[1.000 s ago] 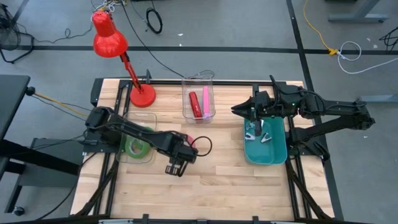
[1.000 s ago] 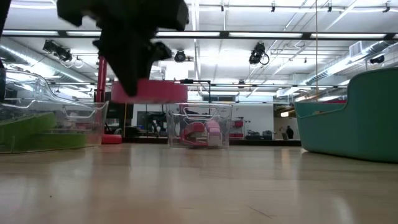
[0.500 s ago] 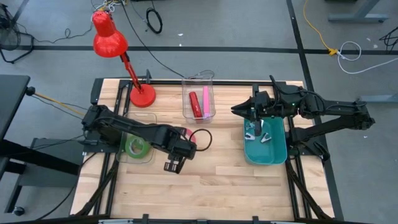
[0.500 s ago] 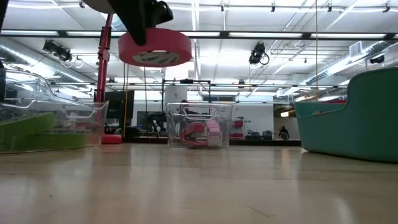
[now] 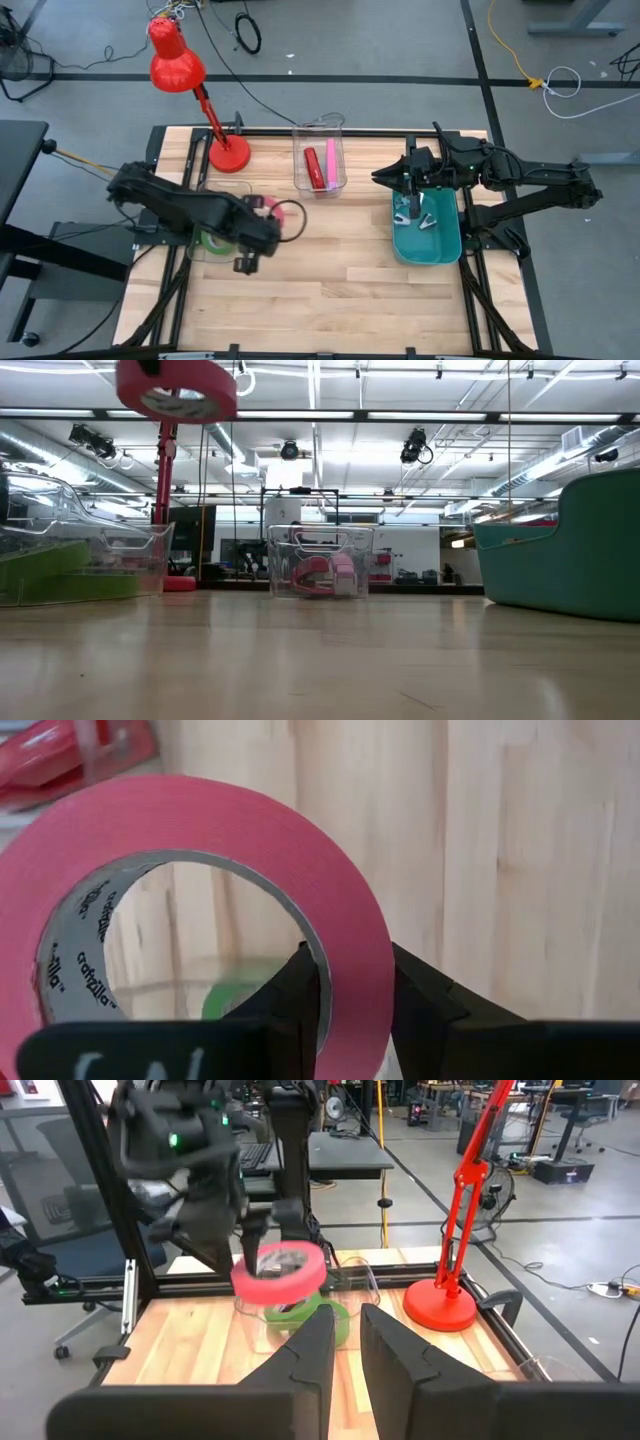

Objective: Pick and place Stapler, Stapler remover, tape
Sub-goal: Put the pink tape into the left transparent bin

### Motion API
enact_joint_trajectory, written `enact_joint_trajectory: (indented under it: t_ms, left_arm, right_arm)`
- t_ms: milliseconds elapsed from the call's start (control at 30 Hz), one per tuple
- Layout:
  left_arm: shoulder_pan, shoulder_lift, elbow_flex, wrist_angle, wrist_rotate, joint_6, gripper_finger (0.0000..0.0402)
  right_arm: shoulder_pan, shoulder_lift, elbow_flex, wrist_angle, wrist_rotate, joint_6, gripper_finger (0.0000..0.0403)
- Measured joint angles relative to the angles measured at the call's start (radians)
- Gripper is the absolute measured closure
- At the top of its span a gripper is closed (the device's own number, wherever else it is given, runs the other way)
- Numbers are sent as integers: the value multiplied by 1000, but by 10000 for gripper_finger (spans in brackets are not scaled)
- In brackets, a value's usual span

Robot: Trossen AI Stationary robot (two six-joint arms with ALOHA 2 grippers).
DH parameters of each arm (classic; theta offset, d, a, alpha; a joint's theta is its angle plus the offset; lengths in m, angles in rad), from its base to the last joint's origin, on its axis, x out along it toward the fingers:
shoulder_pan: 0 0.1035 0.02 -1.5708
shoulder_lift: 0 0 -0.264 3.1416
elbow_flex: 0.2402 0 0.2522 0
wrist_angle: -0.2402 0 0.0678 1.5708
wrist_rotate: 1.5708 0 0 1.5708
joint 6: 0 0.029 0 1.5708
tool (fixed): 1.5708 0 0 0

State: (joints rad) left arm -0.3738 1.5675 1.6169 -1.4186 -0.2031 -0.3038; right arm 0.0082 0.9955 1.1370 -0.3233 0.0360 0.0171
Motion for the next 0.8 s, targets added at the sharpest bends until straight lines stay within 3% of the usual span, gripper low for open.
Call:
enact_joint_trajectory:
  t_ms: [367, 800]
  left_arm:
    - [-67, -156, 0, -138, -70, -182, 309]
    - [-80, -246, -1, -153, -160, -156, 306]
  right_arm:
    - [0, 0, 0, 0, 0, -4, 346]
    - [0, 0, 0, 1, 0, 24, 346]
